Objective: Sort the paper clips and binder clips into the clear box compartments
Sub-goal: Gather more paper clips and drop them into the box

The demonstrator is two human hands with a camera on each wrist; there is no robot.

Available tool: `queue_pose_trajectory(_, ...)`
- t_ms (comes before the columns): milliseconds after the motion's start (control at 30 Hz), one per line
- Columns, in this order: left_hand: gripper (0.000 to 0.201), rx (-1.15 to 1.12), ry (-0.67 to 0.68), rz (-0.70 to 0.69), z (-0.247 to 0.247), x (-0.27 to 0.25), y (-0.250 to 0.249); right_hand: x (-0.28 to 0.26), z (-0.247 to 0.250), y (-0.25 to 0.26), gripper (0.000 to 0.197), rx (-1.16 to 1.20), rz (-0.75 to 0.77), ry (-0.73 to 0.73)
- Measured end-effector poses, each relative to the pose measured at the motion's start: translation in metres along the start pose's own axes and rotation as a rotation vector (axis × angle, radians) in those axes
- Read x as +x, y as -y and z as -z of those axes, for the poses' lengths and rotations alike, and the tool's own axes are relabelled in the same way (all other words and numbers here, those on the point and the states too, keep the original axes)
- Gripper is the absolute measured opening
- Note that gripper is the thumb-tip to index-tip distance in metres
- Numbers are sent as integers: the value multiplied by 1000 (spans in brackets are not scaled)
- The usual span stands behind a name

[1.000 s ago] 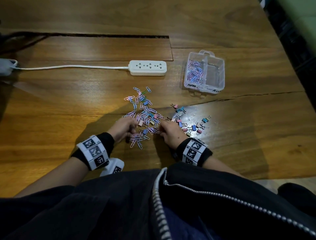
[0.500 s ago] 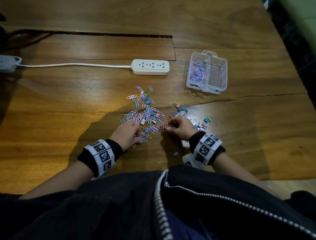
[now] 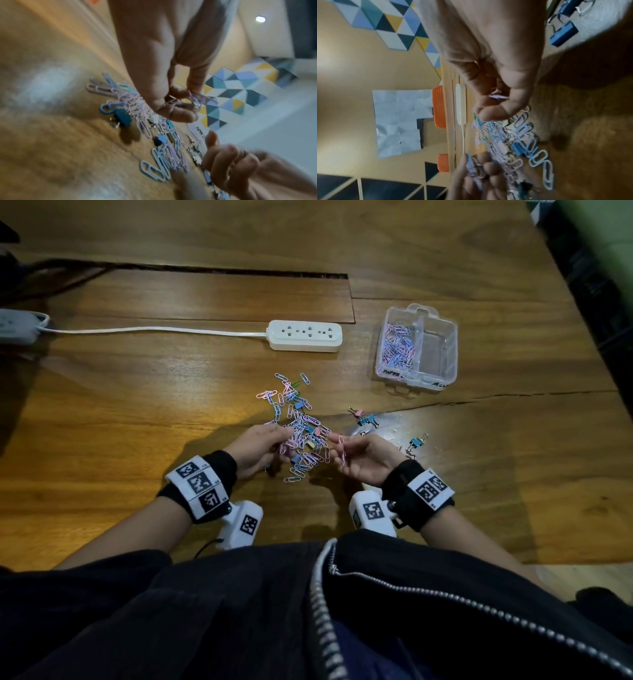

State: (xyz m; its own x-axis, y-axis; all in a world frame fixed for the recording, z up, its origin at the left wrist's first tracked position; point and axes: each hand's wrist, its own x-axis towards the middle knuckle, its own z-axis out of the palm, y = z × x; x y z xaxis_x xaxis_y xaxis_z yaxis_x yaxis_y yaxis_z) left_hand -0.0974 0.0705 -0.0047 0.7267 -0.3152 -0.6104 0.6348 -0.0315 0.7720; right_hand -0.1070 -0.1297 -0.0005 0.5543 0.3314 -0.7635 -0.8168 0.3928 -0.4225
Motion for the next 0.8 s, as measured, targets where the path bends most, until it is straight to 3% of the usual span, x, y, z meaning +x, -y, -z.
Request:
queue_pose_trajectory(100,13,-290,-19,49,3,0,2,6,-6,-9,29,-160,51,-62)
queue_pose_trajectory(233,17,-368,-4,105,7,0,6,16,-15,-22,30,-789,269,-283)
queue_pose_trajectory(300,19,-146,-52,98,4,0,7,24,-14,-27,22,-1229,375,-420)
queue_pose_trajectory(400,18,478,-91,-70,-2,-3,10,34,-14,-36,49,-1554,375,-531)
queue_pose_trajectory(467,22,868,-44,-197,-4,-5,15,36,-16,-36,51,-1590,380,-530)
queue_pose_trajectory(567,42,1213,7,-263,-7,-1,19,31,-21,-29,15,-1561,364,-437)
queue_pose_trajectory(700,37,1445,-12,-325,-18,4,17,29,-16,-28,29,-1591,396,-374)
queue_pose_trajectory(800,31,1490,0,-334,-23,8,17,26,-4,-30,36,-1540,442,-349)
